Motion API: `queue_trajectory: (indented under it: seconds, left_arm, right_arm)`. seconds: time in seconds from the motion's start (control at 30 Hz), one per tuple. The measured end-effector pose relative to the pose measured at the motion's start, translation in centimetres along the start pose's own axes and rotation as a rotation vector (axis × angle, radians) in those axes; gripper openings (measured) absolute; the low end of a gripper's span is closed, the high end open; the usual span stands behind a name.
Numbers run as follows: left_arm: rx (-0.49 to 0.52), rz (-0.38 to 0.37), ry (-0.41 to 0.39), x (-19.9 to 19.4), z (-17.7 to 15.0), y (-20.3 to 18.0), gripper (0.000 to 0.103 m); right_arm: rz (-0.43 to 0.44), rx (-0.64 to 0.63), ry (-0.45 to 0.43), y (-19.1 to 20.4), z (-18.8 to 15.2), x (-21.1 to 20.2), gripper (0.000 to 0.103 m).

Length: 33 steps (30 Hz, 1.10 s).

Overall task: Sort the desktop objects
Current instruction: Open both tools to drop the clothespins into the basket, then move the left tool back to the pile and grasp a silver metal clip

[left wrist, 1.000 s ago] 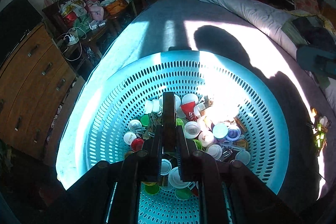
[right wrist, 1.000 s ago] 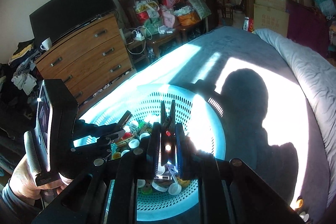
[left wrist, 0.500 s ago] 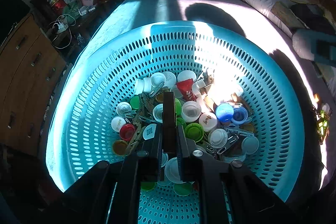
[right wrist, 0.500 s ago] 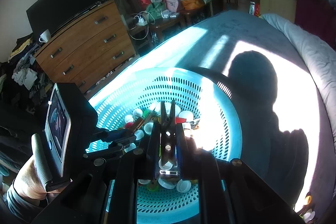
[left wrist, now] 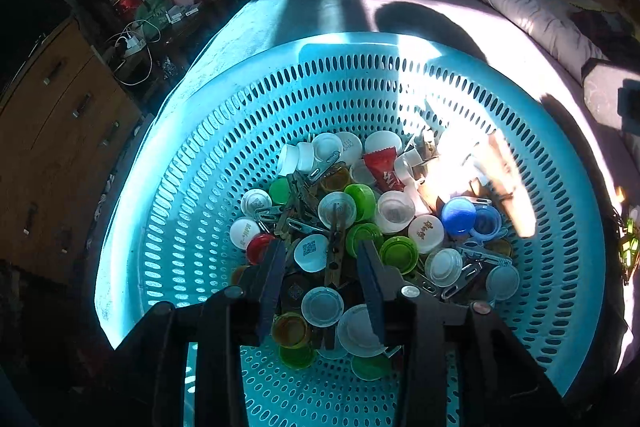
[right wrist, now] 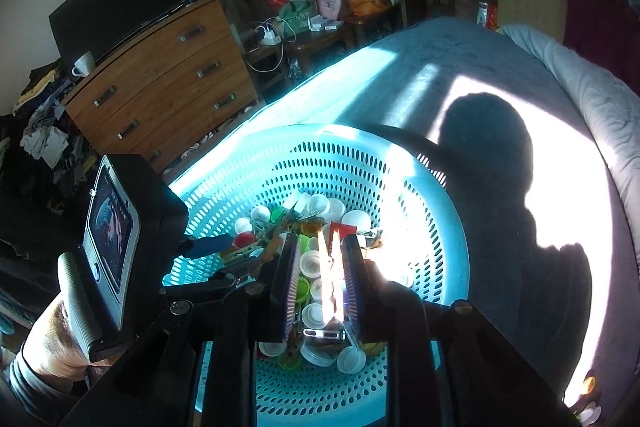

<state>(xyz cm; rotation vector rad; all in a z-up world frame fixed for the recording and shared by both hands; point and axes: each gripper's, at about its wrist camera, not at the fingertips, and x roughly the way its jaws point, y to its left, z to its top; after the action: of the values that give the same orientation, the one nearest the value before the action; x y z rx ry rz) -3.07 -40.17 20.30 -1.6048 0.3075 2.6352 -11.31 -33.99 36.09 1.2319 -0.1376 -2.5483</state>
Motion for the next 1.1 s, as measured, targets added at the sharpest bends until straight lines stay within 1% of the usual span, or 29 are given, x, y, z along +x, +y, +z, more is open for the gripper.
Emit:
queue_trajectory:
  seconds: [0.07, 0.23, 0.3, 0.33, 0.37, 0.43, 0.5, 0.53, 0.57, 0.6, 0.7, 0.77, 0.8, 0.87, 0.97, 1.03, 1.1]
  left_arm:
    - [-0.001, 0.001, -0.003, -0.3, -0.1, 0.0, 0.039]
    - [0.004, 0.006, -0.013, -1.3, -0.4, -0.7, 0.039]
    - [0.014, 0.003, -0.017, -1.7, -0.6, -1.4, 0.039]
    - [0.018, 0.001, -0.022, -2.0, -0.8, -1.8, 0.039]
    - [0.023, -0.001, -0.027, -2.3, -0.9, -2.2, 0.039]
    - [0.021, -0.011, -0.045, -3.1, -1.3, -2.9, 0.039]
    - [0.016, -0.036, -0.090, -4.6, -1.8, -4.0, 0.039]
    - [0.026, -0.055, -0.113, -5.3, -2.2, -5.1, 0.042]
    - [0.041, -0.074, -0.136, -6.0, -2.7, -6.3, 0.043]
    - [0.060, -0.097, -0.156, -6.6, -3.1, -7.9, 0.043]
    - [0.152, -0.207, -0.189, -7.9, -4.7, -13.9, 0.049]
    - [0.219, -0.272, -0.186, -7.7, -5.6, -18.7, 0.051]
    - [0.253, -0.298, -0.176, -7.1, -6.0, -21.1, 0.053]
    - [0.320, -0.308, -0.132, -5.2, -6.7, -26.0, 0.053]
    - [0.369, -0.349, -0.046, -2.3, -7.3, -32.0, 0.053]
    - [0.397, -0.375, -0.027, -1.1, -7.5, -35.7, 0.053]
    - [0.434, -0.383, -0.011, -0.4, -7.7, -39.2, 0.053]
  right_arm:
    - [-0.002, 0.001, -0.009, -0.1, -0.1, -0.4, 0.035]
    - [0.014, 0.025, -0.048, -0.7, -0.8, -2.3, 0.042]
    - [0.019, 0.031, -0.072, -1.1, -1.4, -3.5, 0.049]
    - [0.019, 0.034, -0.085, -1.4, -1.9, -4.2, 0.049]
    - [0.019, 0.037, -0.105, -1.7, -2.6, -5.1, 0.050]
    - [0.008, 0.040, -0.151, -2.7, -4.7, -7.3, 0.058]
    - [-0.037, 0.051, -0.218, -4.1, -8.1, -9.9, 0.071]
    - [-0.065, 0.058, -0.243, -4.9, -10.2, -11.0, 0.074]
    - [-0.105, 0.069, -0.259, -5.8, -12.5, -12.1, 0.079]
    - [-0.146, 0.082, -0.263, -6.8, -14.8, -12.7, 0.079]
    - [-0.257, 0.141, -0.210, -10.7, -22.4, -13.8, 0.079]
    - [-0.333, 0.189, -0.148, -13.6, -27.5, -13.9, 0.079]
    - [-0.358, 0.235, -0.112, -15.3, -30.0, -13.9, 0.079]
    - [-0.372, 0.341, -0.076, -18.4, -34.5, -14.6, 0.078]
    - [-0.411, 0.434, -0.078, -21.2, -39.2, -16.6, 0.078]
    - [-0.429, 0.462, -0.095, -22.2, -41.3, -17.9, 0.078]
    - [-0.441, 0.474, -0.106, -22.9, -42.8, -18.8, 0.078]
